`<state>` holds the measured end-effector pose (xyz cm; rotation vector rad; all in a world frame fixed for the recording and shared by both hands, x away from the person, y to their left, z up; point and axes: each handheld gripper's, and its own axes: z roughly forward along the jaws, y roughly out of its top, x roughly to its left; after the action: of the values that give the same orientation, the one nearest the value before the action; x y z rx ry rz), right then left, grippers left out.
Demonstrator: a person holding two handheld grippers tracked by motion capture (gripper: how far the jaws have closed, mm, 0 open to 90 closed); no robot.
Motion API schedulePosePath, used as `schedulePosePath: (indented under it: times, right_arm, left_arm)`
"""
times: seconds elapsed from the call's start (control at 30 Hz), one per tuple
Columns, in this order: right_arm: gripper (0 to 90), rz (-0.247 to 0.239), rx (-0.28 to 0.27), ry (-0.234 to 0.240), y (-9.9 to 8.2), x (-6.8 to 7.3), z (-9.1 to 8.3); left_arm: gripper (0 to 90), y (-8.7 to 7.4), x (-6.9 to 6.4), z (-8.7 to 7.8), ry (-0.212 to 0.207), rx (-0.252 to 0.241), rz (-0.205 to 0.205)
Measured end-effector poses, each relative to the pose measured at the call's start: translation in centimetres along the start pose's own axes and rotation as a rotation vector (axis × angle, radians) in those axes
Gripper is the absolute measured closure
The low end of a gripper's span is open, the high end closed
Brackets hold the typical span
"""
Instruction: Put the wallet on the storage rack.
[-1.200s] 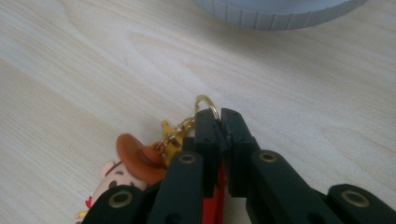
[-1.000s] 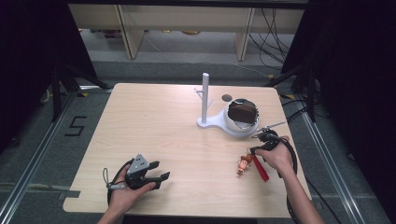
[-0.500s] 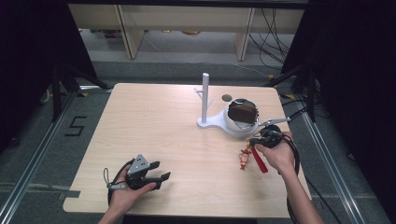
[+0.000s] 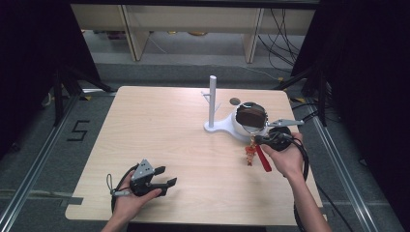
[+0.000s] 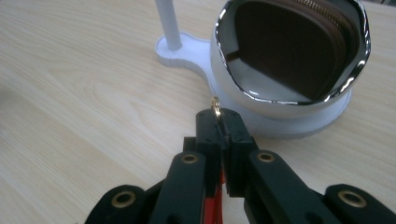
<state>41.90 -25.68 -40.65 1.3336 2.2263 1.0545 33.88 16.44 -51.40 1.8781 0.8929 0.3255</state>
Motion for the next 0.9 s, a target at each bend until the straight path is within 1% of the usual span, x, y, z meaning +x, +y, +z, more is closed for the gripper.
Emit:
schedulePosePath:
  times: [0.03,0.07,0.1,0.13,0.17,0.2,0.27,0.3,0.33,0.37,0.4,0.43,0.47,0.5,0.53,0.57,0.6,0.63,0.67,0.7,0.73,0.77,0.83,0.87,0.9]
  right_arm:
    - [87.9,0.0,0.0,0.0,0.0,0.0,0.0]
    - [87.9,0.01,-0.014,0.012,0.1,0.2,-0.1]
    - [87.9,0.005,-0.024,0.012,0.1,0.4,-0.2]
    - [87.9,-0.003,-0.032,0.01,0.2,0.5,-0.3]
    - [87.9,-0.009,-0.053,0.016,0.3,0.8,-0.3]
    - [87.9,-0.008,-0.057,0.015,0.4,1.0,-0.4]
    - [87.9,-0.012,-0.077,0.022,0.5,1.3,-0.5]
    - [87.9,-0.016,-0.088,0.02,0.6,1.5,-0.5]
    - [87.9,-0.001,-0.094,0.029,0.7,1.9,-0.5]
    - [87.9,-0.026,-0.114,0.037,0.9,1.9,-0.4]
    - [87.9,0.002,-0.111,0.042,1.0,2.4,-0.5]
    - [87.9,-0.008,-0.117,0.048,1.1,2.5,-0.4]
    - [87.9,-0.029,-0.118,0.045,1.2,2.6,-0.4]
    - [87.9,-0.023,-0.129,0.073,1.4,3.1,-0.1]
    - [87.9,-0.023,-0.129,0.073,1.4,3.1,-0.1]
    - [87.9,-0.039,-0.124,0.066,1.5,3.2,-0.2]
    - [87.9,-0.029,-0.123,0.072,1.6,3.6,-0.1]
    - [87.9,-0.043,-0.135,0.081,1.7,3.8,0.1]
    - [87.9,-0.058,-0.132,0.075,1.8,3.8,0.1]
    - [87.9,-0.052,-0.128,0.082,2.0,4.2,0.1]
    - [87.9,-0.059,-0.144,0.094,2.1,4.4,0.4]
    - [87.9,-0.048,-0.136,0.093,2.2,4.7,0.4]
    - [87.9,-0.05,-0.134,0.1,2.4,5.0,0.4]
    - [87.9,-0.061,-0.139,0.111,2.7,5.4,0.6]
    - [87.9,-0.061,-0.139,0.111,2.7,5.4,0.6]
  left_arm:
    - [32.3,0.2,0.0,0.0,-0.014,-0.013,-0.004]
    - [30.8,0.4,-0.3,0.0,-0.021,-0.03,-0.015]
    - [30.0,0.6,-0.4,0.0,-0.019,-0.038,-0.006]
    - [29.4,0.9,-0.6,0.0,-0.028,-0.05,-0.002]
    - [29.2,1.2,-0.7,0.0,-0.044,-0.056,0.007]
    - [29.0,1.6,-1.0,0.0,-0.047,-0.057,0.015]
    - [28.7,2.2,-1.3,0.3,-0.072,-0.073,0.025]
    - [28.8,2.7,-1.5,0.3,-0.07,-0.066,0.042]
    - [28.8,3.4,-1.8,0.5,-0.085,-0.07,0.056]
    - [28.9,4.0,-2.1,0.7,-0.102,-0.073,0.072]
    - [29.0,4.4,-2.3,0.7,-0.102,-0.072,0.085]
    - [29.2,5.1,-2.5,0.9,-0.12,-0.082,0.09]
    - [29.6,5.7,-2.8,1.1,-0.134,-0.092,0.091]
    - [30.0,6.4,-3.1,1.2,-0.148,-0.097,0.097]
    - [30.0,7.0,-3.3,1.5,-0.171,-0.107,0.107]
    - [30.2,7.5,-3.6,1.7,-0.175,-0.1,0.109]
    - [30.2,8.1,-3.9,2.1,-0.195,-0.107,0.113]
    - [30.2,8.5,-4.0,2.3,-0.197,-0.1,0.119]
    - [30.4,9.0,-4.3,2.7,-0.213,-0.103,0.116]
    - [30.5,9.5,-4.6,3.1,-0.225,-0.106,0.12]
    - [30.8,9.8,-4.8,3.5,-0.227,-0.105,0.117]
    - [31.0,10.1,-5.0,3.7,-0.232,-0.107,0.12]
    - [31.4,10.6,-5.4,4.4,-0.24,-0.106,0.128]
    - [32.0,10.9,-5.6,4.9,-0.244,-0.11,0.134]
    - [32.0,11.0,-5.7,5.2,-0.244,-0.111,0.134]
